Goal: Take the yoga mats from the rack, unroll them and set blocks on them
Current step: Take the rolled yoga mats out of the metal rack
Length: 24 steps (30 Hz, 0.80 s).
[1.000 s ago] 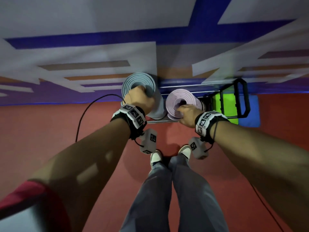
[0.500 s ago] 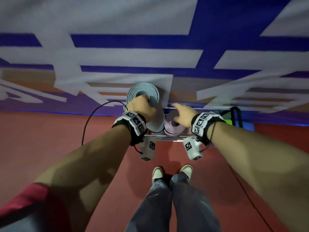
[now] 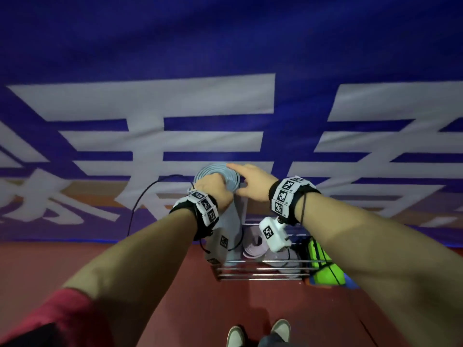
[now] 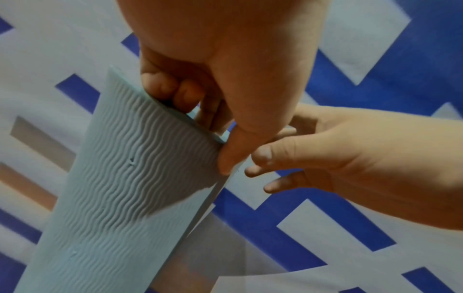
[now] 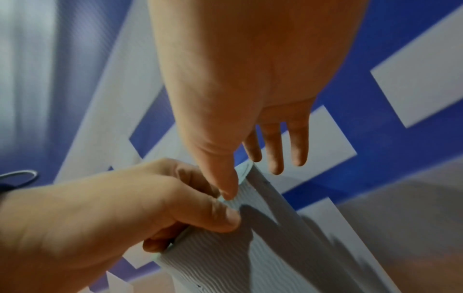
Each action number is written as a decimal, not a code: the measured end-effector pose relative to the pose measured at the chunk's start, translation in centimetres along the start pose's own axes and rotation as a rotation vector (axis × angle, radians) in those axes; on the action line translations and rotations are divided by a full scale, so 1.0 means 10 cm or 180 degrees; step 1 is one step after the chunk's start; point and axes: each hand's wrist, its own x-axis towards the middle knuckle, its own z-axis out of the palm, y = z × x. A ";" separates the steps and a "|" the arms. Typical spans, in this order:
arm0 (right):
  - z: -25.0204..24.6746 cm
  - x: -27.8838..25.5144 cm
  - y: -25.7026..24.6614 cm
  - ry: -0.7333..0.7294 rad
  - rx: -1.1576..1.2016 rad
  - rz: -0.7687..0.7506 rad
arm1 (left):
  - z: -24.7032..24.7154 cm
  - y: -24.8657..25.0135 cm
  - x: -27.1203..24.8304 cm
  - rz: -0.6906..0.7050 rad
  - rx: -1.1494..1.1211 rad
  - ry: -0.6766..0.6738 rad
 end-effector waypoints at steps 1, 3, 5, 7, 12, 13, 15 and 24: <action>-0.10 -0.04 -0.06 -0.0015 -0.0076 -0.0025 | -0.11 0.07 -0.04 0.0056 0.0029 0.0026; -0.22 -0.08 -0.12 -0.0063 -0.0229 -0.0004 | -0.27 0.16 -0.09 0.0164 0.0125 0.0011; -0.33 -0.16 -0.18 0.0007 -0.0364 0.0016 | -0.44 0.27 -0.16 0.0253 0.0230 0.0075; -0.46 -0.23 -0.22 0.0068 -0.0439 0.0048 | -0.60 0.36 -0.21 0.0351 0.0327 0.0174; -0.68 -0.46 -0.30 0.0437 -0.0270 -0.0028 | -0.99 0.62 -0.40 0.0646 0.0425 0.0449; -0.73 -0.51 -0.32 0.0501 -0.0206 -0.0035 | -1.07 0.70 -0.43 0.0695 0.0455 0.0517; -0.83 -0.64 -0.33 0.0673 -0.0120 0.0034 | -1.19 0.88 -0.53 0.0860 0.0531 0.0601; -1.37 -1.71 -0.15 0.1392 0.0016 0.0376 | -1.34 1.88 -1.09 0.1642 0.0516 0.0728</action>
